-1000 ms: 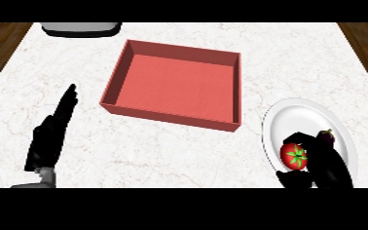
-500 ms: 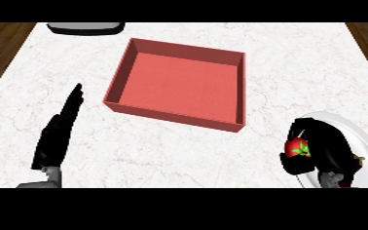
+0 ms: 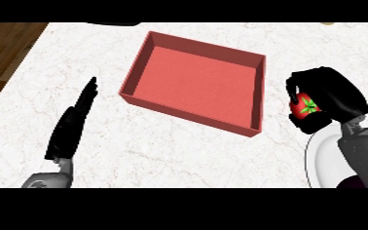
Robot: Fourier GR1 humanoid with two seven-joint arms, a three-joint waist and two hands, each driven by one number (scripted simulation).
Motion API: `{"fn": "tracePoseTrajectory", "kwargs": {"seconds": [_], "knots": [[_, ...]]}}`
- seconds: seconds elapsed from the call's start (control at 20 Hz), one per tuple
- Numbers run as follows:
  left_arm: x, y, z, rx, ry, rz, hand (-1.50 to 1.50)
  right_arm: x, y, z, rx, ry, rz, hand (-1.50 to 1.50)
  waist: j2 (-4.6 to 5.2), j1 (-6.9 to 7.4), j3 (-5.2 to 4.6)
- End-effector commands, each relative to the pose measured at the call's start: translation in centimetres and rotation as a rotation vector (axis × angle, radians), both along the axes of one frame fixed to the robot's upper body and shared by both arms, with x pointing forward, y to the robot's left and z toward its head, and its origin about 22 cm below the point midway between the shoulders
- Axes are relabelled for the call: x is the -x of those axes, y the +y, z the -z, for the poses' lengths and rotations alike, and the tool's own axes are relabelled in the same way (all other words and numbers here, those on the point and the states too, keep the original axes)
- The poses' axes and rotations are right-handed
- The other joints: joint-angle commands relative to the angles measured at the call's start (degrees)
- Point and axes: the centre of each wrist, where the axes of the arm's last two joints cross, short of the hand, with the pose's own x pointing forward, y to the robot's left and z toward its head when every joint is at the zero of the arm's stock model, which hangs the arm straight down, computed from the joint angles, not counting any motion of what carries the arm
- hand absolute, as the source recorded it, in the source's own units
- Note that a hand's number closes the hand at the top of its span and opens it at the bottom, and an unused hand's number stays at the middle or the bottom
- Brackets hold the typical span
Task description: Pick the tomato from the plate and place it in the cardboard box
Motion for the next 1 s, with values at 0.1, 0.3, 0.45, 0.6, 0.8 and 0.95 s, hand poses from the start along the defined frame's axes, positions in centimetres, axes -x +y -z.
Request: {"fn": "tracePoseTrajectory", "kwargs": {"seconds": [0.1,0.3,0.45,0.6,0.8,0.95], "knots": [[-0.5,0.0,-0.1,-0.018,0.010,-0.008,0.00,-5.4,-3.7,-5.5,-0.143,-0.067,-0.238,1.50,-0.21,-1.18,-0.02],[-0.4,0.2,0.0,-0.006,0.019,-0.022,0.00,-7.5,-2.0,-5.9,-0.425,-0.074,-0.430,1.50,-0.52,-1.60,-0.04],[-0.1,1.4,-0.8,-0.017,0.013,-0.041,0.00,-9.2,-2.1,-7.6,-0.566,-0.048,-0.529,1.50,-0.84,-1.83,-0.10],[0.1,0.2,0.5,-0.008,0.042,-0.061,0.00,-11.0,-1.2,-9.5,-0.613,-0.026,-0.631,1.50,-1.09,-3.65,-0.20],[0.4,0.6,1.1,-0.011,0.040,-0.069,0.00,-12.7,2.2,-11.1,-0.655,0.012,-0.706,1.50,-1.49,-5.00,-0.25],[0.3,0.9,0.7,-0.012,0.030,-0.104,0.00,-12.9,7.4,-11.7,-0.650,0.030,-0.712,1.50,-1.82,-5.85,-0.26]]}}
